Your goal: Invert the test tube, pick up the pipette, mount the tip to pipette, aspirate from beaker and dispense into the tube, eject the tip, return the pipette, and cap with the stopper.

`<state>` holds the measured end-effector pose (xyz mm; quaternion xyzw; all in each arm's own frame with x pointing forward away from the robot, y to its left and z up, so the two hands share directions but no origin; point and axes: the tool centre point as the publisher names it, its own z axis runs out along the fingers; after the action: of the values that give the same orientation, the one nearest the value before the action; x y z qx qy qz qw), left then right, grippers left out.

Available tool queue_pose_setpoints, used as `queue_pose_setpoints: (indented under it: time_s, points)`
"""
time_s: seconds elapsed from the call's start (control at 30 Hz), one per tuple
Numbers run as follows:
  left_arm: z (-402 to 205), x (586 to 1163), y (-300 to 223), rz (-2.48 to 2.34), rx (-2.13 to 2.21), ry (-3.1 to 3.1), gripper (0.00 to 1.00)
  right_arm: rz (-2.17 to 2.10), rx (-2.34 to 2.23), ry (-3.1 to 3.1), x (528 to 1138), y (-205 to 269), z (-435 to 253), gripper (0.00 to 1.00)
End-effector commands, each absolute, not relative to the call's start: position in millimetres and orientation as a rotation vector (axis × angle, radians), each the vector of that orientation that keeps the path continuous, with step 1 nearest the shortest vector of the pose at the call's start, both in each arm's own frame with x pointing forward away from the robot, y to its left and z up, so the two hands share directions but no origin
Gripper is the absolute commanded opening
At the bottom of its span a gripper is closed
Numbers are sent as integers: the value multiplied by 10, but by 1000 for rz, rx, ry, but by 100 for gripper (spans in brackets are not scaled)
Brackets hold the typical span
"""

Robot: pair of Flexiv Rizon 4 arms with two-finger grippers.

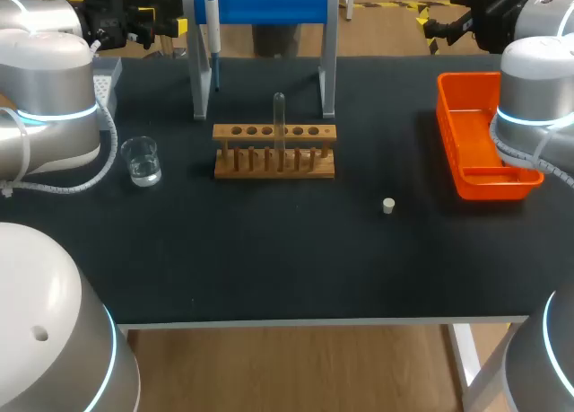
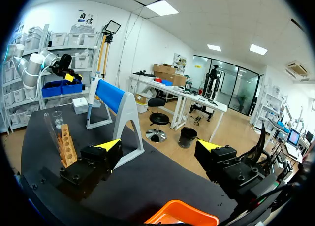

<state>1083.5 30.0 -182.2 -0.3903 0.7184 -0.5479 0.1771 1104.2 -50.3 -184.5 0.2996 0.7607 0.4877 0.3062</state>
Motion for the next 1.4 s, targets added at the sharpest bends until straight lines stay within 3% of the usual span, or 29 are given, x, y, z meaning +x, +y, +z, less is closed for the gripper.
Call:
queue_pose_setpoints:
  time_s: [0.03,0.77,1.4]
  points:
    - [-1822,10835,300,-1550,-1105,2033,100,1291,793,2013,11042,-503,-1845,100]
    - [-1822,10835,300,-1550,-1105,2033,100,1304,789,2034,11011,-476,-1875,100]
    - [-1822,10835,300,-1550,-1105,2033,100,1595,438,2335,9340,227,-2367,100]
